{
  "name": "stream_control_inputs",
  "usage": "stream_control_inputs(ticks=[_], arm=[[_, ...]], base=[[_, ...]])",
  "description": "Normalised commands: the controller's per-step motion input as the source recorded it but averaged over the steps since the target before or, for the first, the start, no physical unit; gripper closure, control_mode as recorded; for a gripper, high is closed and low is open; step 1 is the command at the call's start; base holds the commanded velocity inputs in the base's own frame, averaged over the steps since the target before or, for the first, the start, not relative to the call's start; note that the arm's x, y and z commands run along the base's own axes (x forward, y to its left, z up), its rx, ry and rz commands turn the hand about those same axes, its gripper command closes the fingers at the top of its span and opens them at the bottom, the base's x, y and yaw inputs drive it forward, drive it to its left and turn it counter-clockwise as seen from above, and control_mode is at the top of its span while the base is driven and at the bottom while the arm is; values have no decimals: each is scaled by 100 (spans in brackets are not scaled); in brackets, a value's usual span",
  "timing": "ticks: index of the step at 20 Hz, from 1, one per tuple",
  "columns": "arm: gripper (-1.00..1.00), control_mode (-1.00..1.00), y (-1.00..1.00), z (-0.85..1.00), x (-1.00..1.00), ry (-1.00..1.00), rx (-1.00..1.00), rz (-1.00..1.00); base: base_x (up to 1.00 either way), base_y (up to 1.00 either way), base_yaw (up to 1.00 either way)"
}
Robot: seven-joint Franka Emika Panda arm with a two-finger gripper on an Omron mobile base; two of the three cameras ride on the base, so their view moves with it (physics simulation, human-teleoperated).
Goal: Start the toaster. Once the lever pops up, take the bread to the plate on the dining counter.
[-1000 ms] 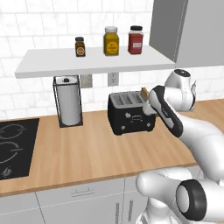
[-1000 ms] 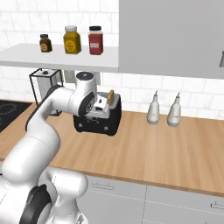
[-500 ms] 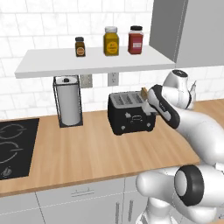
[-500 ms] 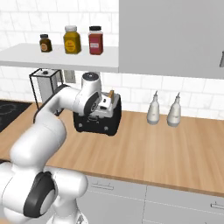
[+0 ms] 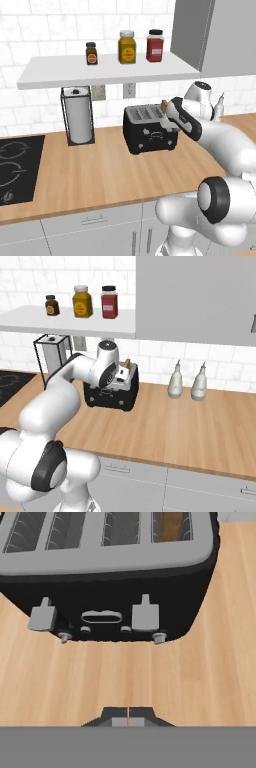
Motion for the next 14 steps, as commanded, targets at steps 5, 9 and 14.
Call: stream_control_inputs(ticks=[5,9,14], arm=[[100,-100,0,-11,36,0,3,0],[100,-100,0,-25,15,0,1,0],[100,-100,-4,-20,21,3,0,0]], base=[[0,0,0],[0,0,0],[0,0,0]])
